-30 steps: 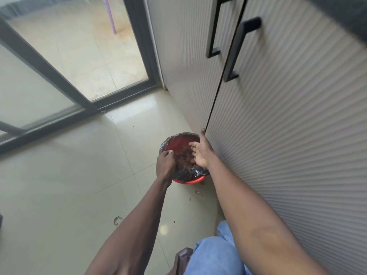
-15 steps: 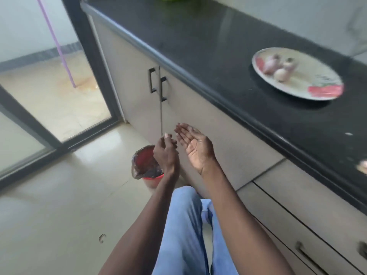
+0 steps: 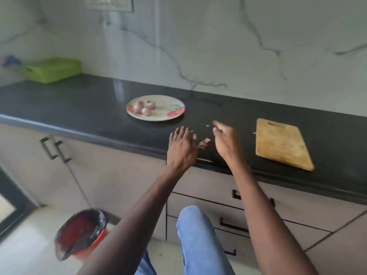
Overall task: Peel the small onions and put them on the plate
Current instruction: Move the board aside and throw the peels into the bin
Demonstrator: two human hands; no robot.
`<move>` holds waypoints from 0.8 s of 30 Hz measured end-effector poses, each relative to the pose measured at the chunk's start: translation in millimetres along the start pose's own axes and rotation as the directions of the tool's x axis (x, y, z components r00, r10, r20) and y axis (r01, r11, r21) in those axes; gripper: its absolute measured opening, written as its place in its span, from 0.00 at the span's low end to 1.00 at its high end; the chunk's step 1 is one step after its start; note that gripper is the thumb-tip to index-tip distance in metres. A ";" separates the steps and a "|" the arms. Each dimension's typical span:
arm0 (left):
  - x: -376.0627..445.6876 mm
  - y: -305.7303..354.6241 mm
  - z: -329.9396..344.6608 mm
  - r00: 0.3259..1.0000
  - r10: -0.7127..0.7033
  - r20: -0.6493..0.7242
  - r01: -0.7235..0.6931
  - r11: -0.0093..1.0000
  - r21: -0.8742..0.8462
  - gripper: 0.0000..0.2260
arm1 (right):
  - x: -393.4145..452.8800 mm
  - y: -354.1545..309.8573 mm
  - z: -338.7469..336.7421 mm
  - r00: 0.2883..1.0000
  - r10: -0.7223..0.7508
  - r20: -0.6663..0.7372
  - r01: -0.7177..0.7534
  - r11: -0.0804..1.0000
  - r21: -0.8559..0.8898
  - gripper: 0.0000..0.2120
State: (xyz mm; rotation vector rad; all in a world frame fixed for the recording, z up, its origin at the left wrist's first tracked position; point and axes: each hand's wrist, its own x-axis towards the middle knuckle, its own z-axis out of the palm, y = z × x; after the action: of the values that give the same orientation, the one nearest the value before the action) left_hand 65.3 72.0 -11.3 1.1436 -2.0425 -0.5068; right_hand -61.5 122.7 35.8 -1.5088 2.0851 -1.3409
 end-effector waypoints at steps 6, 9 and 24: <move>0.2 15.5 53.0 0.946 -0.064 0.317 -0.094 0.884 0.458 0.29 | -11.0 75.0 -31.0 0.932 0.274 0.238 -0.027 0.707 -0.707 0.34; 34.6 17.5 58.1 0.885 0.014 0.465 -0.209 0.906 0.369 0.25 | 1.3 77.0 -21.5 0.930 0.211 0.301 0.064 0.713 -0.699 0.33; 98.1 8.2 57.5 0.846 0.006 0.533 -0.050 0.996 0.067 0.25 | 59.9 83.9 -18.1 0.945 0.207 0.254 -0.049 0.857 -0.513 0.30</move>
State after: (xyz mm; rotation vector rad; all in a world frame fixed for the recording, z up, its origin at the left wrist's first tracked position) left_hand -16.0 -7.8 -4.3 1.0986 -2.5709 -0.8078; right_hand -152.0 85.5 -1.4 -1.5899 2.3800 -0.4830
